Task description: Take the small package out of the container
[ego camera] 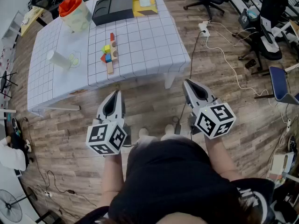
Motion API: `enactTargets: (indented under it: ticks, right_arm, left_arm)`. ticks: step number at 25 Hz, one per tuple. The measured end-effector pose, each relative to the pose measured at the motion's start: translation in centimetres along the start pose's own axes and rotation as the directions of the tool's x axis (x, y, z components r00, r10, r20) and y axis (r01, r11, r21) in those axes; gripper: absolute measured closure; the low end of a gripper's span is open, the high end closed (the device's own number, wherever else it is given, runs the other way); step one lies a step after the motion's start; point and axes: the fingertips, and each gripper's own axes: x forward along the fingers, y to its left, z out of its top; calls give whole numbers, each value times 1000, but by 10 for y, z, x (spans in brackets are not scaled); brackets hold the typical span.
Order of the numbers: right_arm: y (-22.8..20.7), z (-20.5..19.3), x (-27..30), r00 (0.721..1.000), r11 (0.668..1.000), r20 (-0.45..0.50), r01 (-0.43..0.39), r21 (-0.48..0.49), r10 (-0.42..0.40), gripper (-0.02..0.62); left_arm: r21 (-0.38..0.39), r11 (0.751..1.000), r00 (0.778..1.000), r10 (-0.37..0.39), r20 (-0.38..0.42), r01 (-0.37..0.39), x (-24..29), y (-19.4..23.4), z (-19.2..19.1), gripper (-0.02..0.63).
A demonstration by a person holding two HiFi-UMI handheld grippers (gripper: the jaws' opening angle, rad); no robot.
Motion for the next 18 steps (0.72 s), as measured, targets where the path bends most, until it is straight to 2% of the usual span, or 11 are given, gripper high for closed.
enactTargets:
  ticks: [7,13,18]
  right_arm:
    - [-17,6,5,1000,1000,-1,-4,-10,4,581]
    - [-38,5,5,1000,1000,-6,-10,28,10,581]
    - [-50,2,6,999,998,-20,-49,37,49,580]
  left_arm:
    - [12,1000,1000,16,12,-16,14,-11,5,578]
    - [13,999,999,32,-6,-32,24,-27,-6,578]
    - [36,997,998,63,-26,-62,26,-41,-12,578]
